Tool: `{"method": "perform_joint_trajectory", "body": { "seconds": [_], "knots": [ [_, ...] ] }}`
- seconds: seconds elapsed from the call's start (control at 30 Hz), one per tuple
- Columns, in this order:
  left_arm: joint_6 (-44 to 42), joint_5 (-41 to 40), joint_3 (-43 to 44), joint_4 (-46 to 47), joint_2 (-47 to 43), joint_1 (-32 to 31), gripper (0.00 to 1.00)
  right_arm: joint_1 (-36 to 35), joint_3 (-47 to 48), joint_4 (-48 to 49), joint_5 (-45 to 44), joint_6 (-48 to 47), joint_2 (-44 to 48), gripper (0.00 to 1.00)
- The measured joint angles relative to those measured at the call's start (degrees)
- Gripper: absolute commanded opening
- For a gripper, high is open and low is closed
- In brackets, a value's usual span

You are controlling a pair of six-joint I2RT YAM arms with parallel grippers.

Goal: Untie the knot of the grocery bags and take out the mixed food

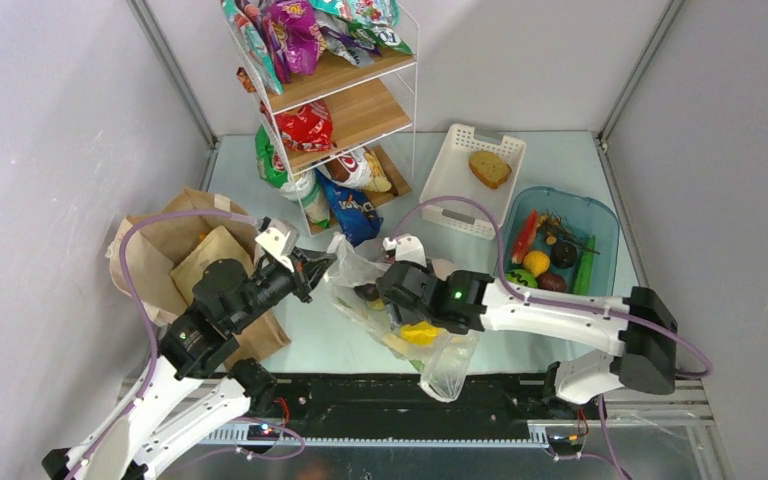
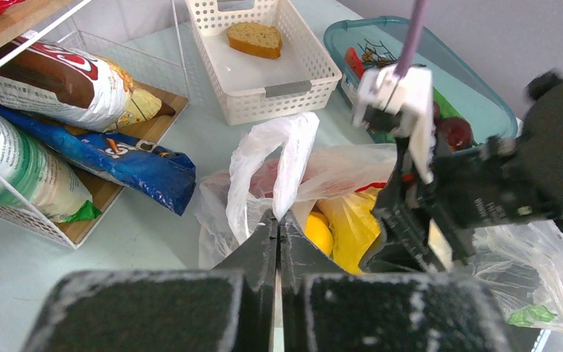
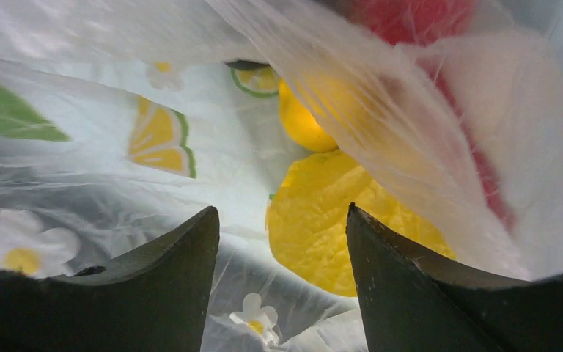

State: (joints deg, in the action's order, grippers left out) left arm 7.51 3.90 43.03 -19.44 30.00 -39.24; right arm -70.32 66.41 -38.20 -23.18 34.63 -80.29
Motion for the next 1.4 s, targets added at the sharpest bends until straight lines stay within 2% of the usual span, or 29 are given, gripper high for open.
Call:
{"method": "perform_joint_trajectory", "body": {
  "seconds": [0.1,0.2,0.27,0.5,0.8,1.07,1.13,1.17,1.2,1.27,1.3,1.33,1.37,1.4],
  "knots": [
    [0.00,0.52,0.00,0.00,-0.02,0.00,0.00,-0.09,-1.70,-0.20,-0.42,2.97,-2.62,0.79],
    [0.00,0.85,0.00,0.00,-0.17,0.00,0.00,-0.33,-5.42,-2.40,-2.36,6.75,-2.43,0.95],
    [0.00,0.87,0.00,0.00,-0.48,0.00,0.00,-0.33,-7.80,-4.46,-3.91,9.49,-1.92,0.99],
    [0.00,1.05,0.00,0.00,-1.03,0.00,0.00,0.39,-14.69,-8.61,-6.54,15.67,1.60,0.99],
    [0.00,1.18,0.00,0.02,-0.79,0.00,0.00,0.55,-16.17,-8.50,-7.63,17.57,2.03,0.99],
    [0.00,2.23,-0.17,0.00,-0.50,0.00,0.00,4.17,-22.32,-0.85,-8.09,15.63,1.99,0.99],
    [0.00,2.60,-0.17,0.00,-0.33,0.00,0.00,5.31,-22.97,1.75,-8.24,14.58,1.57,0.93],
    [0.00,2.86,-0.17,0.00,-0.15,0.00,0.00,5.97,-23.30,3.39,-8.37,13.92,1.14,0.83],
    [0.00,2.99,-0.17,0.00,-0.02,0.00,0.00,6.43,-23.65,4.72,-8.44,13.38,0.72,0.79],
    [0.00,3.41,-0.17,0.00,0.17,0.00,0.00,7.21,-24.52,7.58,-8.57,12.04,-0.09,0.64],
    [0.00,3.58,-0.17,0.00,0.26,0.00,0.00,7.39,-24.90,8.57,-8.63,11.47,-0.26,0.50],
    [0.00,3.80,-0.17,-0.02,0.35,0.00,0.00,7.45,-25.24,9.60,-8.72,10.91,-0.31,0.42],
    [0.00,3.87,-0.17,0.00,0.39,0.00,0.00,7.43,-25.35,10.14,-8.79,10.14,-0.31,0.29],
    [0.00,3.91,-0.17,0.00,0.46,0.00,0.00,7.34,-25.40,10.69,-8.92,9.68,-0.24,0.24]
  ]
}}
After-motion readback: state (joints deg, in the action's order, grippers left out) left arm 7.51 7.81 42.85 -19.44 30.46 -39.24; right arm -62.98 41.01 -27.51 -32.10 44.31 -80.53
